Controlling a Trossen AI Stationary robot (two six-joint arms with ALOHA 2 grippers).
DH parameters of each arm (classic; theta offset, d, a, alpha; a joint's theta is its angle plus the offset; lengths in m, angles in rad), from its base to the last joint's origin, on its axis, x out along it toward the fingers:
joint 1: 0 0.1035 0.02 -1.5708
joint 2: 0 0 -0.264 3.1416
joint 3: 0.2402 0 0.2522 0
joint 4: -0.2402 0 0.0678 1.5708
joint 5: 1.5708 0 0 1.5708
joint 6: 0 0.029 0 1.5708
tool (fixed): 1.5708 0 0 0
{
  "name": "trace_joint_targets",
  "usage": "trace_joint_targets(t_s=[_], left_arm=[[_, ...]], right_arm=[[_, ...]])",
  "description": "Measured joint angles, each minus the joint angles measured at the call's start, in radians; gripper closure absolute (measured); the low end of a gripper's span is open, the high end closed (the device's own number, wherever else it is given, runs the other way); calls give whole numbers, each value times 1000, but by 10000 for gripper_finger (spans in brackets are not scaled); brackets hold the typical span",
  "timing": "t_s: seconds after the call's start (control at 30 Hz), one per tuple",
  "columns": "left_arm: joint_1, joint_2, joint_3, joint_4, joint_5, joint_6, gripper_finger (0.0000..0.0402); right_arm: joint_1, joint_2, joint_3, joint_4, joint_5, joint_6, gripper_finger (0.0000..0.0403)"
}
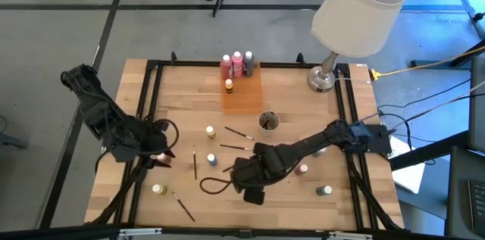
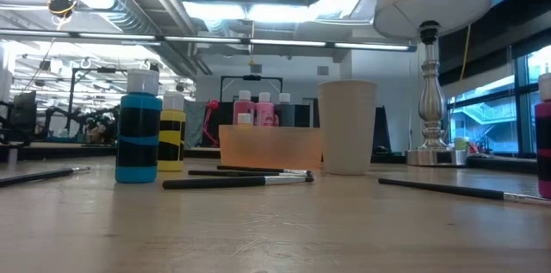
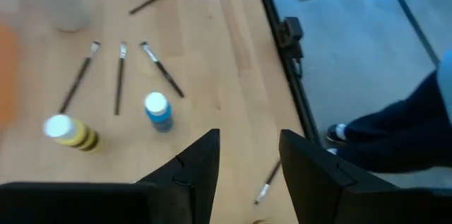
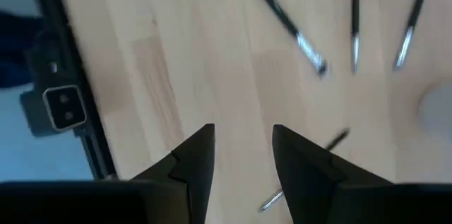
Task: Pick & Place Paint Supplies
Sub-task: Put the black paint brush into the light brown cup
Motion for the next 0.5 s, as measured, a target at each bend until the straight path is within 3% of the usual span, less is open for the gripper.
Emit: trace_joint_targets(t_s=[0.1, 0.23, 0.5], left_arm=[[0, -11, 0, -17, -42, -3, 258], [0, -21, 0, -22, -65, -8, 258], [0, -23, 0, -45, -75, -9, 258]], right_arm=[[-9, -5, 2, 68, 1, -114, 257], [-10, -11, 2, 171, 0, -77, 257], [-24, -11, 2, 172, 0, -88, 257]])
